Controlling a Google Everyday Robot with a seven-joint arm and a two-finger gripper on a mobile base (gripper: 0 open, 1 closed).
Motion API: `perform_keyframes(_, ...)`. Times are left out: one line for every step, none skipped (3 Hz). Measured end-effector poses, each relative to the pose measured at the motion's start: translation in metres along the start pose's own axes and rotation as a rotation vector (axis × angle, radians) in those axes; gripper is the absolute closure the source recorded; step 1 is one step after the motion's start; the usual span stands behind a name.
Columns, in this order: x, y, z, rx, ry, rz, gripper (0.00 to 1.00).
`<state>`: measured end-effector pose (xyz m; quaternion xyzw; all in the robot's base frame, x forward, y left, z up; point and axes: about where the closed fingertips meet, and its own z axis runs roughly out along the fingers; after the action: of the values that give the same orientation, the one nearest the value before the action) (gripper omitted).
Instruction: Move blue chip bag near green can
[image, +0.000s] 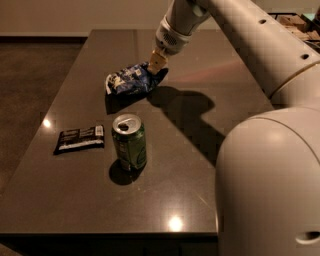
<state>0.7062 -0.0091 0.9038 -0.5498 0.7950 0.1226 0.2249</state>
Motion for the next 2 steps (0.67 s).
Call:
perform_keyframes(0.029, 0.018, -0.025, -0.015, -0.033, 0.001, 1.0)
perform_keyframes(0.051, 0.038, -0.046, -0.022, -0.068, 0.001, 1.0)
